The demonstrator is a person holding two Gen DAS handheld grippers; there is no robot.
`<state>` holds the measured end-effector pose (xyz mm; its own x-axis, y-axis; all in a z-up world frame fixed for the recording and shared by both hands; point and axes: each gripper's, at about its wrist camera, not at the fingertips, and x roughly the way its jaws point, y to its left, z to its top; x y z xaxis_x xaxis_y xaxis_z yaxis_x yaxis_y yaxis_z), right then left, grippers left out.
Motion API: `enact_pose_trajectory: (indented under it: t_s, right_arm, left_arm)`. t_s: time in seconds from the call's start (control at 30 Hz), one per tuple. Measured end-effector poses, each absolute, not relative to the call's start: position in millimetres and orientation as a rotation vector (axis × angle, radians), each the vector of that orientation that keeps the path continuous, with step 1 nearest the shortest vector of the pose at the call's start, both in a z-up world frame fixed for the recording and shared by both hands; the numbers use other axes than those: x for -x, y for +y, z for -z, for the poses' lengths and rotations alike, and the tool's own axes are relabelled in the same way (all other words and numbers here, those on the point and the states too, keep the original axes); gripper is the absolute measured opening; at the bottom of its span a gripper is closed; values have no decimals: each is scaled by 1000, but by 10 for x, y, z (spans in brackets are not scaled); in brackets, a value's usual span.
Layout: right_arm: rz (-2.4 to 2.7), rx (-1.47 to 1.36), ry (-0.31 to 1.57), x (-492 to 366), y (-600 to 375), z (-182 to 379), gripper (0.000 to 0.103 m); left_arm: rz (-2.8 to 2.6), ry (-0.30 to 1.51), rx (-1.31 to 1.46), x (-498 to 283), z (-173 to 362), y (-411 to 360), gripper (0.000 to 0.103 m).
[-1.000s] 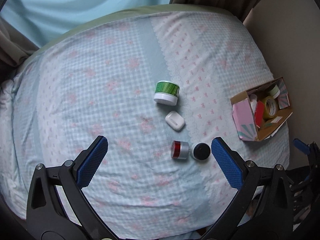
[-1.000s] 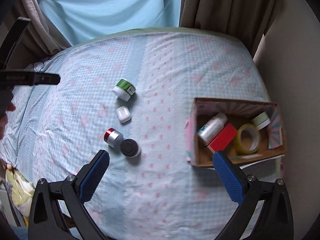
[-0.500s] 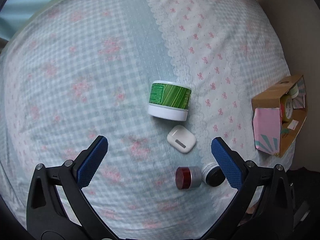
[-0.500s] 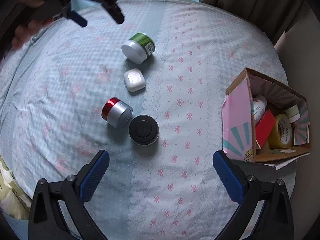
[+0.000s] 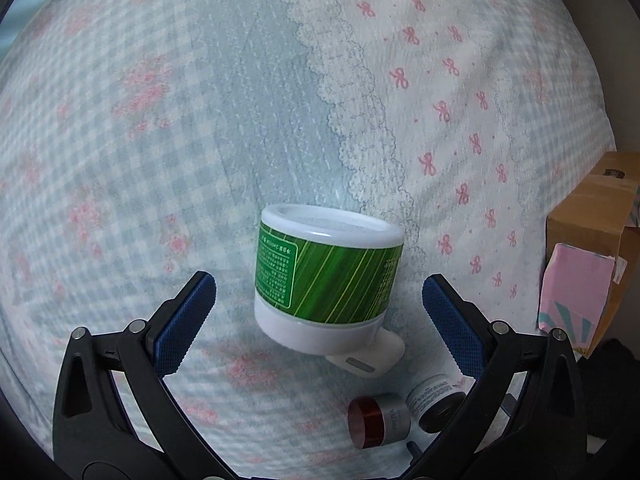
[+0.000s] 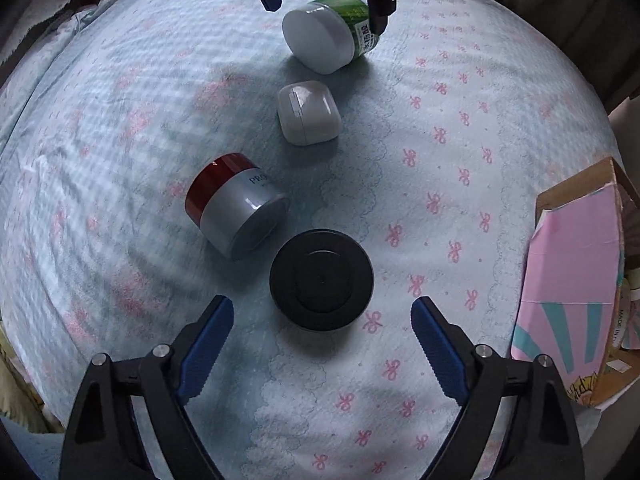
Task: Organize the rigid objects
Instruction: 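Grasp the green-striped jar with the left tool while the right tool grasps the black lid, then carry the green-striped jar and black lid with both tools over the box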
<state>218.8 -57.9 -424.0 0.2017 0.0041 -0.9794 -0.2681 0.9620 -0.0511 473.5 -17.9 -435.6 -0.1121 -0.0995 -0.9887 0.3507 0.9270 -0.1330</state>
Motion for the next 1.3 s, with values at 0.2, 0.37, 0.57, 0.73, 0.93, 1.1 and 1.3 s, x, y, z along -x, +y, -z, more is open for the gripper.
enact_pose_trajectory:
  t_s: [0.2,0.37,0.57,0.73,0.93,1.1,1.3]
  right_arm:
    - [-235,208,1380,-2322,-598,4391,75]
    - [-258,195,1378,-2427,-586,4440,75]
    - [-289,196,1394,-2520,-592,4560,53]
    - [-293,210,1386,-2517,-582,4584,53]
    - [-282,204,1389,-2431,-600,4497,53]
    - [-262,194,1384,-2375,-651,4408,53]
    - [-230,167,1362,-2325,-723,4208,53]
  left_arm:
    - [386,1658,-205,-4762,4508,-290,96]
    - [390,1680,-205,-4819,4656,-347,88]
    - [403,1686,-244,-4774,4805,-388,70]
    - [417,1657,-247,-4728,4782,-366,69]
    - [421,1620,-217,-4674,4580,-335,69]
    - [439,1578,-198,-4593,4420,-317,68]
    - [456,1533,-158,-4494,4102,-237,68]
